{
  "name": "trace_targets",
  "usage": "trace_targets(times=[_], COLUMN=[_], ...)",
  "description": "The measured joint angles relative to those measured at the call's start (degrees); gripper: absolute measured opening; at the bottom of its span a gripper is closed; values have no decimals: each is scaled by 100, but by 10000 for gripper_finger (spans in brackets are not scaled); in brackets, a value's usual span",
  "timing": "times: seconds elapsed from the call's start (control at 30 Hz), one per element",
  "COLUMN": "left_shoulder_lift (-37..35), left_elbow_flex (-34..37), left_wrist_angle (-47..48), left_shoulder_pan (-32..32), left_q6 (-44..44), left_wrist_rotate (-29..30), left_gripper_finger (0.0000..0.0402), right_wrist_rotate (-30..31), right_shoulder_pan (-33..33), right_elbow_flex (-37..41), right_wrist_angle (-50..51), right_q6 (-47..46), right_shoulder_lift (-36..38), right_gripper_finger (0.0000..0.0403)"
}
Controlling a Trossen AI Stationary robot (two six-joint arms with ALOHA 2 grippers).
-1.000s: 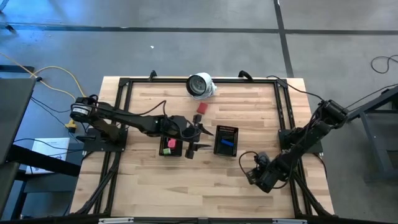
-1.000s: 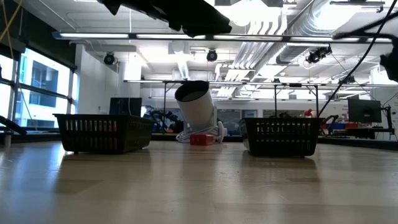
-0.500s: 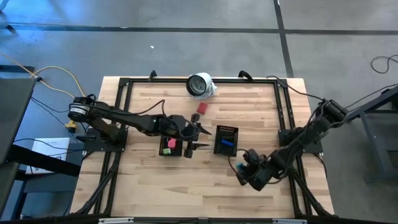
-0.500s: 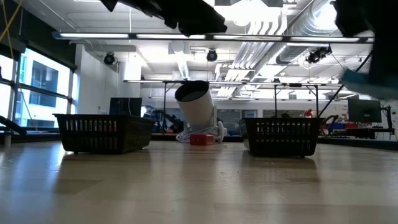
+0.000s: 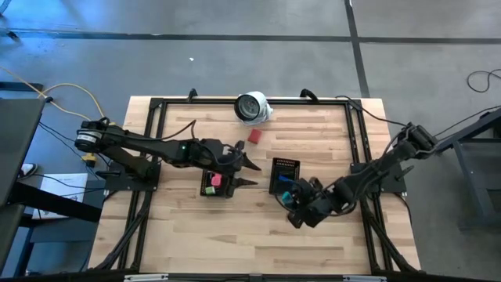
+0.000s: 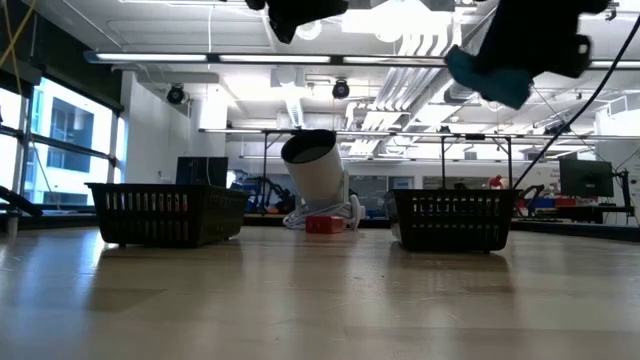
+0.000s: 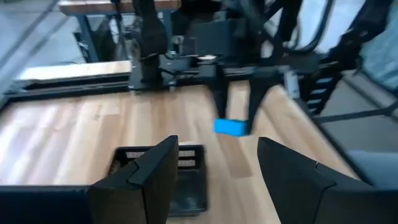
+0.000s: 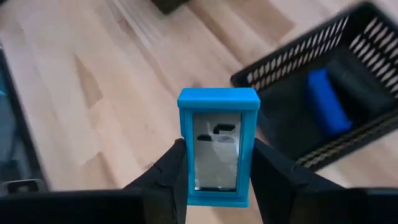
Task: Pick & Place Office items
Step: Put the light blue digital clock into the right black bin
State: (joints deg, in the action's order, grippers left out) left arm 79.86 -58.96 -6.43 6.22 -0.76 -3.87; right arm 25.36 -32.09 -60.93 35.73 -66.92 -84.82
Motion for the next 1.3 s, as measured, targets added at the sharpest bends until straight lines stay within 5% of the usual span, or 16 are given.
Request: trace_targets(times=[0.23,0.87,1.3], left_shoulder_lift=[-1,265,546], left_elbow_flex=[0,0,0], left_wrist_angle=[23,-450,-754], left_shoulder_pan=[0,-219,-468], left_q6=[785,2234,2352], left_wrist_rotate=[-378,-91,-177], left_gripper_finger=[214,214,214], right_wrist_rotate=[285,1779,1932], right_shoulder_pan=[388,1059,1154], right_elbow_flex=[0,-2,-4], right_wrist_angle=[17,-748,-767], right_q6=[1257,4238,4789], right_shoulder_lift=[-2,4,4], right_gripper_finger=[122,122,122])
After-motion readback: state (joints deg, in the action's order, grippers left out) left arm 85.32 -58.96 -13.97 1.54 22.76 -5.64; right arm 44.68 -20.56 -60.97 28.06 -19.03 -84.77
